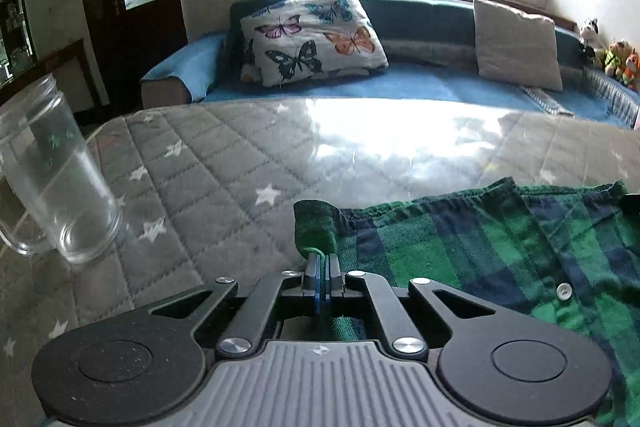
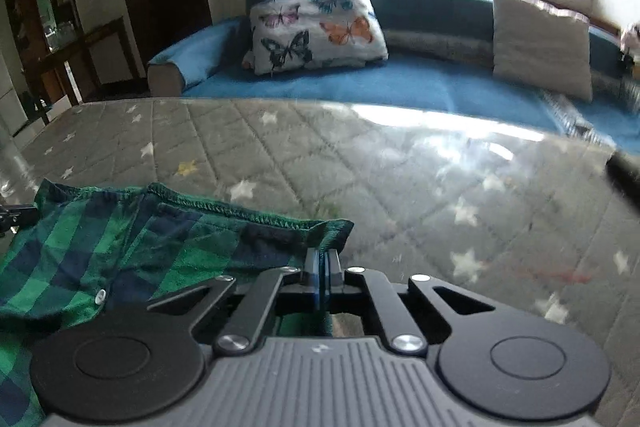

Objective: Fold clothes

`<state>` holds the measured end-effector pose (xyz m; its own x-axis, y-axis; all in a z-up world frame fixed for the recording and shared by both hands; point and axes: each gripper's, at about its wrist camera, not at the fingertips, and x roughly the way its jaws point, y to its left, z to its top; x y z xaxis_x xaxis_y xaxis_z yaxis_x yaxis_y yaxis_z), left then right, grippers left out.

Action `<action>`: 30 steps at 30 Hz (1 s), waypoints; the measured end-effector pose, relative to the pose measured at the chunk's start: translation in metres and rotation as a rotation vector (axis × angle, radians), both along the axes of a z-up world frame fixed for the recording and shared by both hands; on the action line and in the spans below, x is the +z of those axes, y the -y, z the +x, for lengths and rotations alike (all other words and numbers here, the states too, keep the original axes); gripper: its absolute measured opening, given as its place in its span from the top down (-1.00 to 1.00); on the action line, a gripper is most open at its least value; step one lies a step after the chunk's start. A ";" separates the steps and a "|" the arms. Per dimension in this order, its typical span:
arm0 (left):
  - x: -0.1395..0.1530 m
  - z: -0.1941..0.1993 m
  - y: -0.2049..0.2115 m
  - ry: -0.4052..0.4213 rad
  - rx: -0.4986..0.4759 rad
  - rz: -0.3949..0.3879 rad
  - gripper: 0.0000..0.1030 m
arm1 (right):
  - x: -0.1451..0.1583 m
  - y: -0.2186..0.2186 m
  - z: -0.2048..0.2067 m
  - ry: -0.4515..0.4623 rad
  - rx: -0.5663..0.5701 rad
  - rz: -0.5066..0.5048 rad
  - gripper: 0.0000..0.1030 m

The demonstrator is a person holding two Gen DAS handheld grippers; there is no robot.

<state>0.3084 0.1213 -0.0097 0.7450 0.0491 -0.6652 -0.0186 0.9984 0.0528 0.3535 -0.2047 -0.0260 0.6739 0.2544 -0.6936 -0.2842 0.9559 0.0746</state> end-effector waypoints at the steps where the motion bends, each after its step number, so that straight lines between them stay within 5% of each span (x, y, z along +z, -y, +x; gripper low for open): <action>1: -0.001 0.003 0.001 0.002 -0.001 0.004 0.96 | -0.001 -0.001 0.002 -0.004 -0.003 -0.011 0.96; 13: 0.007 -0.001 0.011 -0.002 0.010 0.030 0.82 | 0.018 -0.005 -0.014 -0.014 0.057 -0.077 0.80; 21: 0.021 -0.034 0.039 -0.008 -0.119 -0.007 0.82 | 0.033 -0.018 -0.070 -0.097 0.238 -0.110 0.69; 30: 0.009 -0.077 0.071 -0.053 -0.246 -0.007 0.82 | 0.012 -0.034 -0.145 -0.191 0.371 -0.145 0.57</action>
